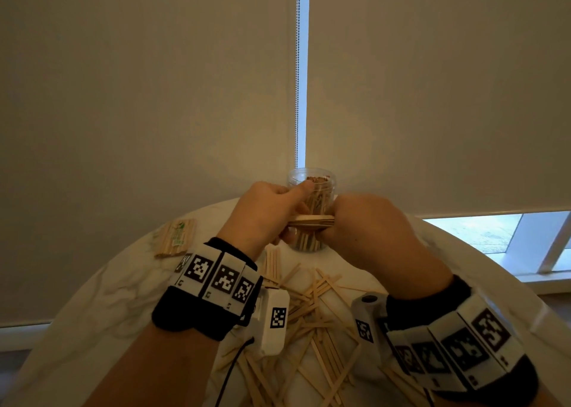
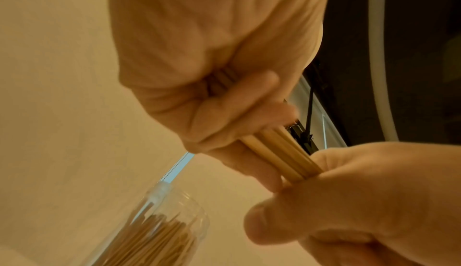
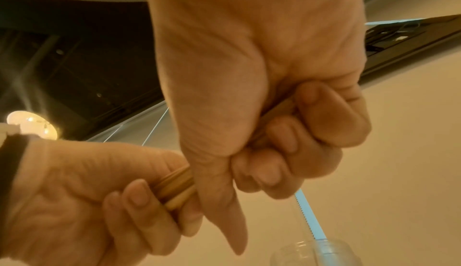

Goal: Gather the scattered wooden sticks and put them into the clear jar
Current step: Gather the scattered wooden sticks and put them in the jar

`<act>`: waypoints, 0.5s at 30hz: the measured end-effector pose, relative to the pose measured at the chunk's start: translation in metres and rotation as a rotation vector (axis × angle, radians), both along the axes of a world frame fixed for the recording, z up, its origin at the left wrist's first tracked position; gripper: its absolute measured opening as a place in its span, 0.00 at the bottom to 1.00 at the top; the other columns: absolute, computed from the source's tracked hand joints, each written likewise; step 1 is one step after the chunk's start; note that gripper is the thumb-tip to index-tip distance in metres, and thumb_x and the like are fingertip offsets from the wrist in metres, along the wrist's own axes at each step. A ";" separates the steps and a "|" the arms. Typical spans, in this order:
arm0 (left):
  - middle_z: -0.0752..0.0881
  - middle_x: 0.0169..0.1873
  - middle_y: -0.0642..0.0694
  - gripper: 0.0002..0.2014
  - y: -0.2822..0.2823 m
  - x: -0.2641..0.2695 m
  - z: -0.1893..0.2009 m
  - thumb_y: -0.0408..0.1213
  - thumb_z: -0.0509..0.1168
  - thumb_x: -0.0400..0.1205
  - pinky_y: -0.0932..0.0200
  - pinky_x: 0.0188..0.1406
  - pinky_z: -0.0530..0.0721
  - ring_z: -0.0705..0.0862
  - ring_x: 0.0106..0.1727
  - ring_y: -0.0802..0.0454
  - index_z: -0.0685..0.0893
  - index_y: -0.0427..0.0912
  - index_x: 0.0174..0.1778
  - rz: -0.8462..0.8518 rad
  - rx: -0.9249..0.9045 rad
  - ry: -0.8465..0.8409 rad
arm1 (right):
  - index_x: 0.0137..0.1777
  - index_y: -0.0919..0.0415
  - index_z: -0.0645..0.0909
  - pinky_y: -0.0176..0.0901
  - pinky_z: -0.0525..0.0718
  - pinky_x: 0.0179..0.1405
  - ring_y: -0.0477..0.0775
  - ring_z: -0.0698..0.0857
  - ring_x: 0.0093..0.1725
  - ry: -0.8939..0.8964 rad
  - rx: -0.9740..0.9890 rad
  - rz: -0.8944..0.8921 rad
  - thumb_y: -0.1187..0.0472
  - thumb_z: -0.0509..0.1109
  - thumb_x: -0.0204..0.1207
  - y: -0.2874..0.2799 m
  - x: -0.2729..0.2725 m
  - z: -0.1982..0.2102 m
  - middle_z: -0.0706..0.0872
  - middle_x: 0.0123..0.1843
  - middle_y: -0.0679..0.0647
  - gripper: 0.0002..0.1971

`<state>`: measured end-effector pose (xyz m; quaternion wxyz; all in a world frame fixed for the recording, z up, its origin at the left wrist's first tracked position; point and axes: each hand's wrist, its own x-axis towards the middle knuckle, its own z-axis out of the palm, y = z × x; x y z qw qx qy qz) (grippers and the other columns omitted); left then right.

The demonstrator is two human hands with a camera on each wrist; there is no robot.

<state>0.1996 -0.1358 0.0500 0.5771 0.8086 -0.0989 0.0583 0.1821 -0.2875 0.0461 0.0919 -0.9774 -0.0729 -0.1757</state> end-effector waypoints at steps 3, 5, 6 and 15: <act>0.92 0.32 0.40 0.27 0.000 -0.003 0.006 0.61 0.64 0.82 0.61 0.23 0.78 0.83 0.23 0.48 0.91 0.40 0.36 -0.043 0.030 -0.054 | 0.42 0.53 0.85 0.46 0.84 0.38 0.55 0.84 0.36 0.035 0.022 -0.030 0.44 0.69 0.75 -0.004 0.001 0.002 0.81 0.32 0.49 0.13; 0.93 0.37 0.41 0.28 0.001 -0.007 0.013 0.63 0.63 0.81 0.58 0.31 0.84 0.90 0.33 0.44 0.93 0.41 0.40 -0.138 -0.018 0.026 | 0.32 0.53 0.79 0.44 0.80 0.35 0.55 0.82 0.34 0.064 0.039 -0.062 0.46 0.69 0.75 -0.008 0.003 0.002 0.78 0.29 0.49 0.15; 0.93 0.39 0.42 0.28 0.003 -0.008 0.015 0.64 0.62 0.81 0.59 0.33 0.85 0.91 0.36 0.46 0.94 0.41 0.43 -0.194 0.006 0.049 | 0.30 0.52 0.76 0.44 0.79 0.34 0.54 0.82 0.33 0.086 0.054 -0.063 0.47 0.69 0.75 -0.009 0.003 0.002 0.78 0.28 0.49 0.15; 0.89 0.24 0.45 0.30 0.012 0.007 0.001 0.67 0.64 0.78 0.72 0.18 0.74 0.77 0.18 0.58 0.92 0.42 0.30 -0.024 0.370 -0.120 | 0.52 0.46 0.84 0.41 0.79 0.36 0.48 0.82 0.39 0.082 0.111 0.128 0.47 0.78 0.72 -0.006 -0.002 0.009 0.84 0.40 0.45 0.11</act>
